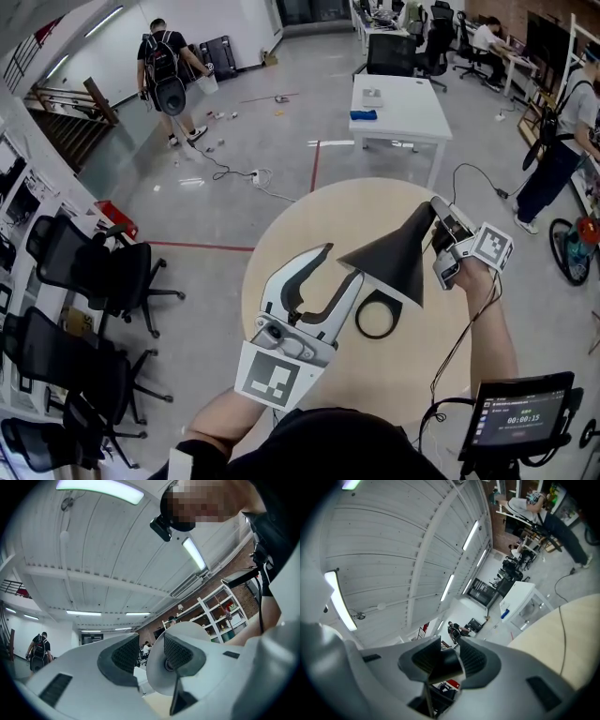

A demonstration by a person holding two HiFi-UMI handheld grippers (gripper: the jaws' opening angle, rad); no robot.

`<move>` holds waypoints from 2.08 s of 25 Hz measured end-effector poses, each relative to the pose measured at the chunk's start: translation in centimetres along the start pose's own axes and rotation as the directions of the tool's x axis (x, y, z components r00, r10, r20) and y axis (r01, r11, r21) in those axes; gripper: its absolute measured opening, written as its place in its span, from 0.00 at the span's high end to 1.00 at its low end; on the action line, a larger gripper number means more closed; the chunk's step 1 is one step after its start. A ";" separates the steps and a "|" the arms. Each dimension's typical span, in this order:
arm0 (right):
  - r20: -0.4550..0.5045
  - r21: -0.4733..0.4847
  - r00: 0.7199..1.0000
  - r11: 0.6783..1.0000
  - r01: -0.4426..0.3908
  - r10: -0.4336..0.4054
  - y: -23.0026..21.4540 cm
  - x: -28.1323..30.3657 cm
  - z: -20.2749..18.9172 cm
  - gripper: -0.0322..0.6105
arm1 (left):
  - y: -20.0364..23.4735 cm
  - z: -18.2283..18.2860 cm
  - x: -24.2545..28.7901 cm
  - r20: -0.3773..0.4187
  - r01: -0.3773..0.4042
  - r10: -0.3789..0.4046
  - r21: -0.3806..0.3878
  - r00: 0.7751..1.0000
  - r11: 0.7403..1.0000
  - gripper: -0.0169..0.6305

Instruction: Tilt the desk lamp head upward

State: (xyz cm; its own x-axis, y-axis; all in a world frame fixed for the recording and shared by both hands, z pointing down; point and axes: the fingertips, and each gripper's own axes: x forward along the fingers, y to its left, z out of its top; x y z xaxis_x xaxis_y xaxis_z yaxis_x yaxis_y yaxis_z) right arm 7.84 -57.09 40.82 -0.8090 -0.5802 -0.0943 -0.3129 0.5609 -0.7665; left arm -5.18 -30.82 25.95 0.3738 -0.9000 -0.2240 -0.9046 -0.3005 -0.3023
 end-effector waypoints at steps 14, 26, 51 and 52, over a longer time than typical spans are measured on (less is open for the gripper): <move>-0.048 -0.056 0.999 0.998 -0.001 -0.002 0.8 -0.2 0.5 0.76 | 0.9 0.7 0.1 0.040 0.002 0.000 -0.034 0.999 0.999 0.71; -0.063 0.095 0.996 0.994 -0.051 0.057 -0.1 0.0 -0.2 0.76 | 0.9 1.6 0.8 0.039 0.014 -0.013 -0.026 0.999 1.000 0.71; 0.016 0.237 0.999 0.971 -0.039 0.037 -1.7 -0.1 -1.0 0.76 | 2.3 3.8 3.9 0.127 0.024 -0.017 -0.060 0.992 0.998 0.71; 0.023 0.246 0.998 0.967 -0.058 0.054 -1.5 0.1 -0.9 0.76 | 2.3 3.8 3.9 0.125 0.025 -0.018 -0.061 0.992 0.998 0.71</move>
State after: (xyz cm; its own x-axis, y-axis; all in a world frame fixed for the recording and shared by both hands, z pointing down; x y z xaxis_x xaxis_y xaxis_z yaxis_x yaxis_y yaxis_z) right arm 7.80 -57.41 42.50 -0.8131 -0.5624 -0.1504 -0.1330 0.4309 -0.8925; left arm -4.99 -33.85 20.86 0.4123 -0.8482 -0.3325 -0.9057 -0.3420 -0.2506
